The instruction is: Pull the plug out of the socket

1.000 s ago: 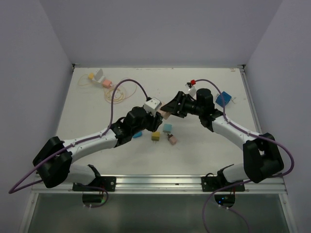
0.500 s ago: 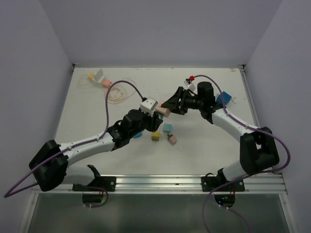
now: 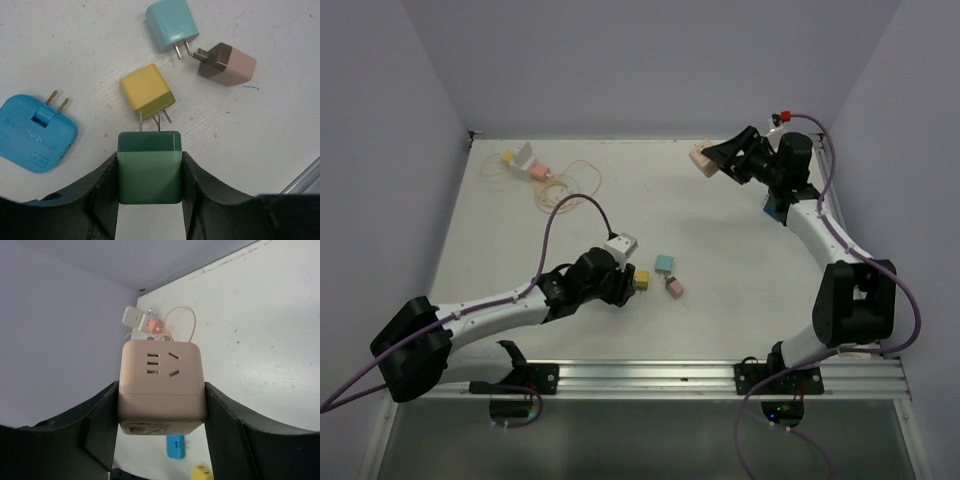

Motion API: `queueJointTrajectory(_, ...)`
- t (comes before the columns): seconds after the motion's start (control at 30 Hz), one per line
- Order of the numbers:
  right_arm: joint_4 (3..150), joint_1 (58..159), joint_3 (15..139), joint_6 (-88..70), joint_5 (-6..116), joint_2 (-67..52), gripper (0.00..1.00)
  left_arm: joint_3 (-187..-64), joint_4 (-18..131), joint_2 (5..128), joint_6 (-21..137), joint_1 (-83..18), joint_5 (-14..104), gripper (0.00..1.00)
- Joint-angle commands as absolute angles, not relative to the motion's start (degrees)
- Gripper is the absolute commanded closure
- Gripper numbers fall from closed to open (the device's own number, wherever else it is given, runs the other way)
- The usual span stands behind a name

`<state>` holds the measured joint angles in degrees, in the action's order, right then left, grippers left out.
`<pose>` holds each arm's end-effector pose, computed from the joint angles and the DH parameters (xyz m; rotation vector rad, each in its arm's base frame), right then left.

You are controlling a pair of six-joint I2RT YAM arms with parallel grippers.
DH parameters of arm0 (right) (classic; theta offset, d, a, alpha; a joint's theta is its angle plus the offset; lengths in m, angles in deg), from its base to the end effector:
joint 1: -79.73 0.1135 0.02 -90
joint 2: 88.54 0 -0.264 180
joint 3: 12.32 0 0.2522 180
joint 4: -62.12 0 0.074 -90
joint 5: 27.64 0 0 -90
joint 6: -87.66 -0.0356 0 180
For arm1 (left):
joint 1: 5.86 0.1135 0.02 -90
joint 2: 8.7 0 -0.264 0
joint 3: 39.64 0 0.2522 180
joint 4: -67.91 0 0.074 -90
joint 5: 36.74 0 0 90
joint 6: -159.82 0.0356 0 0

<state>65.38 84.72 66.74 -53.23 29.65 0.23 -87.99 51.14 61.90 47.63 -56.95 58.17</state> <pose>0.3612 0.0508 0.3116 0.3284 1.9002 1.1871 0.1599 -0.1932 0.1981 0.5321 2.2545 -0.5793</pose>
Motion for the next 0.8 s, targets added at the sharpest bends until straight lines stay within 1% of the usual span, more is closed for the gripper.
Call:
queueJointTrajectory(0.0, 63.0, 84.9, 70.3, -50.4, 32.0, 0.0, 1.00, -87.5, 48.1, 57.4, 44.6, -57.0, 59.6, 1.00)
queueJointTrajectory(0.07, 64.6, 84.8, 70.4, -48.7, 33.0, -0.4, 1.00, -87.9, 47.7, 57.3, 44.9, -57.0, 61.3, 1.00)
queueJointTrajectory(0.2, 66.3, 84.8, 67.8, -47.1, 33.7, -2.3, 1.00, -91.3, 46.2, 60.9, 45.9, -56.3, 66.3, 1.00)
queueJointTrajectory(0.3, 68.6, 84.8, 64.7, -45.1, 34.9, -4.9, 1.00, -93.6, 47.9, 67.8, 46.0, -53.4, 64.6, 1.00)
queueJointTrajectory(0.47, 71.9, 84.8, 58.9, -42.8, 36.3, -9.9, 1.00, -99.3, 51.4, 74.5, 48.5, -48.3, 62.3, 1.00)
queueJointTrajectory(0.63, 75.0, 84.8, 54.1, -39.3, 38.9, -14.5, 1.00, -107.2, 55.3, 83.1, 50.7, -45.1, 60.7, 0.95)
queueJointTrajectory(0.67, 75.7, 84.8, 53.2, -37.9, 39.6, -15.4, 1.00, -109.0, 55.3, 84.5, 51.5, -44.8, 60.9, 0.92)
queueJointTrajectory(0.77, 80.1, 84.9, 52.0, -35.3, 43.2, -17.8, 1.00, -109.6, 57.7, 88.6, 52.4, -44.7, 61.0, 0.87)
